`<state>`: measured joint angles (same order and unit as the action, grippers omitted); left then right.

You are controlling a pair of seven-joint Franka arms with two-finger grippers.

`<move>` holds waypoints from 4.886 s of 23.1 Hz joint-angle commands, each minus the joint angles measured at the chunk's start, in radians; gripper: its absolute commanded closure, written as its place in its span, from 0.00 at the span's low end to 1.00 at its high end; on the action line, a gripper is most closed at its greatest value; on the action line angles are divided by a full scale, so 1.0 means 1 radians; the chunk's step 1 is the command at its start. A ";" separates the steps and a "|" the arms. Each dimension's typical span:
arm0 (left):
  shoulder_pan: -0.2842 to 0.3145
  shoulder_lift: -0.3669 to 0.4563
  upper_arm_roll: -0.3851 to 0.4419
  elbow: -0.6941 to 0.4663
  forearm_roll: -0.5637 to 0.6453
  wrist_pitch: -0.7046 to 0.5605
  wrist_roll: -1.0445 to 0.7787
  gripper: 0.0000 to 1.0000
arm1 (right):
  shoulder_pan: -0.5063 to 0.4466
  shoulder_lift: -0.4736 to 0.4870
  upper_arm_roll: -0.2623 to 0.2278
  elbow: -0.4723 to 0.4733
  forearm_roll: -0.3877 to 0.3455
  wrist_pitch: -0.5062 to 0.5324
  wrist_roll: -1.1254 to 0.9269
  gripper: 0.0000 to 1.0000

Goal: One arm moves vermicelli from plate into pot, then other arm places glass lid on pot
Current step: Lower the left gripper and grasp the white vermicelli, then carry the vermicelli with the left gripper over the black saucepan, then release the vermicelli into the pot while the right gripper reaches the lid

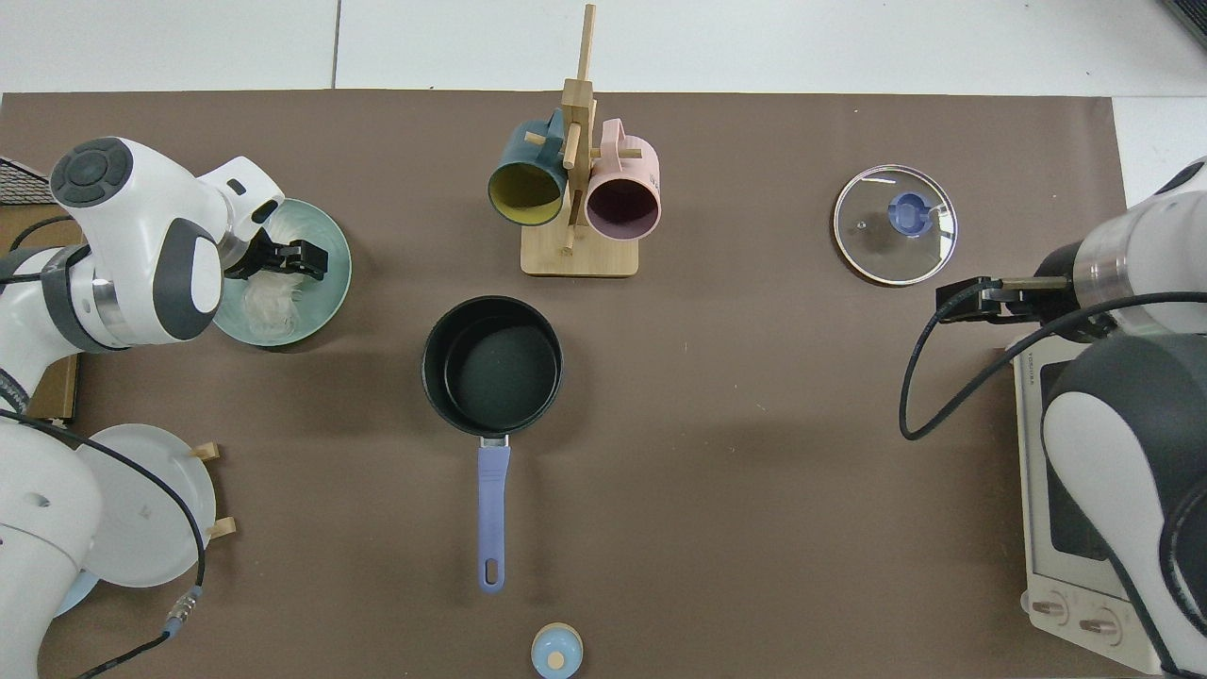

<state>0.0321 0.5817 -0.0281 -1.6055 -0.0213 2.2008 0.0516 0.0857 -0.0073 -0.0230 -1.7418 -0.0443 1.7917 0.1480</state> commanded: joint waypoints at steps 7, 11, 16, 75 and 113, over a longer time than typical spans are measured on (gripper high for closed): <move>-0.012 -0.019 0.013 -0.034 -0.009 0.005 -0.010 1.00 | -0.006 -0.005 0.005 0.001 0.003 0.020 -0.005 0.01; -0.012 -0.025 0.013 -0.005 -0.006 -0.036 -0.004 1.00 | -0.006 -0.005 0.005 -0.001 0.003 0.020 -0.008 0.01; -0.014 -0.040 0.013 0.068 0.006 -0.153 -0.007 1.00 | -0.003 -0.007 0.008 0.001 0.003 0.018 -0.007 0.01; -0.067 -0.263 -0.474 -0.246 0.158 -0.098 -0.776 1.00 | -0.021 0.801 -0.002 0.731 -0.003 0.138 -0.027 0.02; -0.060 -0.322 -0.444 0.005 0.196 -0.421 -0.696 0.00 | -0.083 0.662 0.006 0.406 0.037 0.292 -0.206 1.00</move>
<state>-0.0314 0.2706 -0.4762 -1.7252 0.1543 1.9056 -0.6629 -0.0074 0.7249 -0.0235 -1.2961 -0.0113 2.0824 -0.0285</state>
